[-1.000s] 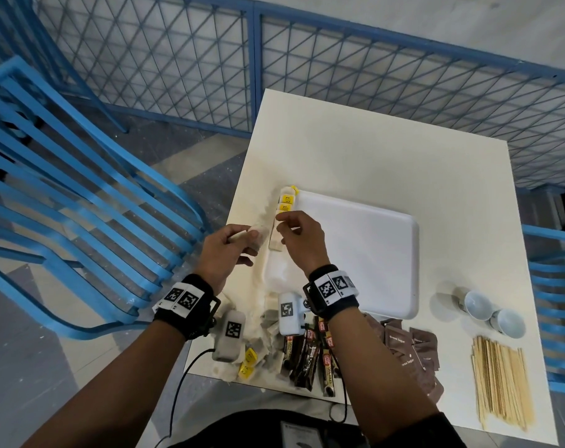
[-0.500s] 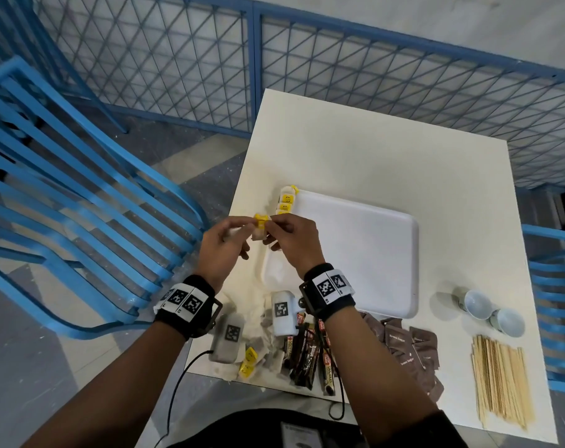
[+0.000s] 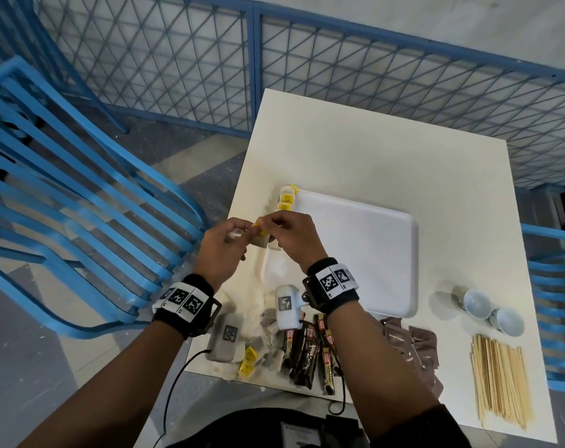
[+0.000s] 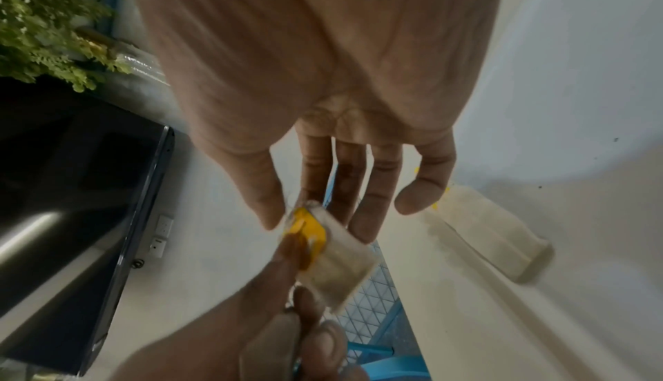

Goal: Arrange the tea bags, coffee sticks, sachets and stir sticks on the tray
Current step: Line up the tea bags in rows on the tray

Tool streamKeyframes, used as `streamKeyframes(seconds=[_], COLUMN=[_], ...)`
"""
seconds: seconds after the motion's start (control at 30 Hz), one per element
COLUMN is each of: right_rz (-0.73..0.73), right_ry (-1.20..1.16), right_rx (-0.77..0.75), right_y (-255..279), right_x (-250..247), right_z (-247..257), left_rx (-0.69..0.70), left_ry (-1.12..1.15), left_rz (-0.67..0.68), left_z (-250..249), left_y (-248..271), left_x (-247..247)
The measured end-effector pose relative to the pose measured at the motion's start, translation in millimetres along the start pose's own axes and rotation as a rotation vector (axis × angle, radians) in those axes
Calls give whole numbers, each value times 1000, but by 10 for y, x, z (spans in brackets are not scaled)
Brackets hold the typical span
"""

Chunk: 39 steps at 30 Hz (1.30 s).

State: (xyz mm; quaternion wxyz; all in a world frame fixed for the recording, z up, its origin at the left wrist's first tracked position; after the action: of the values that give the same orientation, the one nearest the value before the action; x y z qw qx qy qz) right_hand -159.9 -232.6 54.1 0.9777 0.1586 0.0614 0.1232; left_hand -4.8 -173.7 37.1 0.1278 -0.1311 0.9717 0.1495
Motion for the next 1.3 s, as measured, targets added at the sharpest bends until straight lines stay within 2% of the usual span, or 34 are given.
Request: streamKeyframes(seconds=[0.2,0.27,0.5,0.67,0.7,0.83,0.9,0.97,1.07,1.1,1.23,1.3], right_rz=[15,34,197,299,306,352,344,252,38,9,69,84], right_ry=[-141,-159,-163,-166,-173,-176,-119,-40,24,14,23,62], right_rx=[43,71,192,264,263,242,232,195,54,3,-191,-238], right_y=[-16,-16,-35,-18,-2,47,66,67,37,30,39,36], right_x=[-83,-110,-206,-196,-189,-193,-198,-202,-206,-196,-134,-125], right_z=[55,61,36,-30,-38,-65,-75,-65,-16,5,90,86], left_rx=[72,137,343,417,402,185,159,147,134,139,144,148], left_ry=[10,-32,-177,-179,-131,40,79,103,103,96,56,56], left_rz=[12,-1,-6,-36,-21,1,-7,-26,-38,-33,-21,-21], left_z=[-17,-43,-108,-128,-143,-199,-197,-189,-175,-179,-188,-190], left_y=[13,22,38,18,21,37,35,23,12,19,49,59], left_x=[-9,-8,-25,-4,11,53,59,60,61,61,60,49])
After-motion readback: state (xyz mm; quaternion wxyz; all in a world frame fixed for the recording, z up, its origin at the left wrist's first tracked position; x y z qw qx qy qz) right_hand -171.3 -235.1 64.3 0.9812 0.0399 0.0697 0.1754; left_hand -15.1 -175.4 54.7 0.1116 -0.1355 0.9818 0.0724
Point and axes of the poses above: each hand's wrist, its own y-axis away from the middle knuckle, its own x-axis out of the palm, z = x × y, the point moved 1 cm from there along -y, towards the middle knuckle, and after that the axes turned 7 degrees about -y, right-handed, at the moved point
